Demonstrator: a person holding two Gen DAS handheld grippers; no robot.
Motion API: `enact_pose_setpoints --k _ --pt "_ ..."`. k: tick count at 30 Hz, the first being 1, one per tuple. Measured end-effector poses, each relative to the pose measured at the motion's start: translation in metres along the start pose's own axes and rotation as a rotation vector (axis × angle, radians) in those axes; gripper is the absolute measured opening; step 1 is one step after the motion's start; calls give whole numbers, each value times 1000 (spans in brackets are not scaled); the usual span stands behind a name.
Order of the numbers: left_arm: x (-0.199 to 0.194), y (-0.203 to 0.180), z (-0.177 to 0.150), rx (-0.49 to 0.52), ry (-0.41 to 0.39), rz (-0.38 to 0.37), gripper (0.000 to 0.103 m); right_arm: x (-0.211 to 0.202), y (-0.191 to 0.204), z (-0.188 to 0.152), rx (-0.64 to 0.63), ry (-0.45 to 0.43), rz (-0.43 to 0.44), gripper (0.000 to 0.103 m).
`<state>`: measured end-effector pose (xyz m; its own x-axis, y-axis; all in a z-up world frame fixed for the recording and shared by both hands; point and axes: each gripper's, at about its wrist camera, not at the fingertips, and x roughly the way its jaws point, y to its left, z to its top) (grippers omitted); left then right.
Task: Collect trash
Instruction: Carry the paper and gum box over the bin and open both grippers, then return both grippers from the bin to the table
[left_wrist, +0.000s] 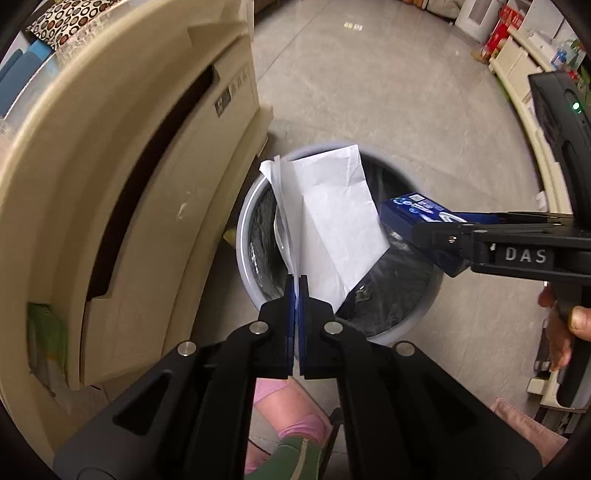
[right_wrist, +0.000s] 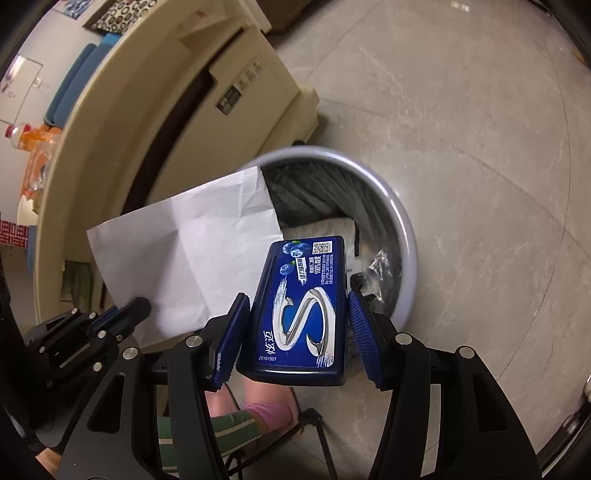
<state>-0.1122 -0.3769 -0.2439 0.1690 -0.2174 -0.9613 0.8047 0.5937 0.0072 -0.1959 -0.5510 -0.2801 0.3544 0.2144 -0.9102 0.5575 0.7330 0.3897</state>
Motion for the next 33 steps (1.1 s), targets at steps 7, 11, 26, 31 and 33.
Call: enact_pose_setpoints --k 7,11,26,31,33 --pt "19 -1 2 0 38 11 19 20 -18 1 106 36 39 66" --pt "15 4 2 -11 10 19 29 17 -22 2 121 22 42 71" --pt "-85 59 19 -92 -169 -3 38 -52 21 26 -2 -98 69 72" --pt "-160 125 15 -190 -308 115 65 -100 99 49 -175 -207 113 81" --pt "-181 157 7 -245 -334 181 73 -113 136 55 -244 -243 141 86"
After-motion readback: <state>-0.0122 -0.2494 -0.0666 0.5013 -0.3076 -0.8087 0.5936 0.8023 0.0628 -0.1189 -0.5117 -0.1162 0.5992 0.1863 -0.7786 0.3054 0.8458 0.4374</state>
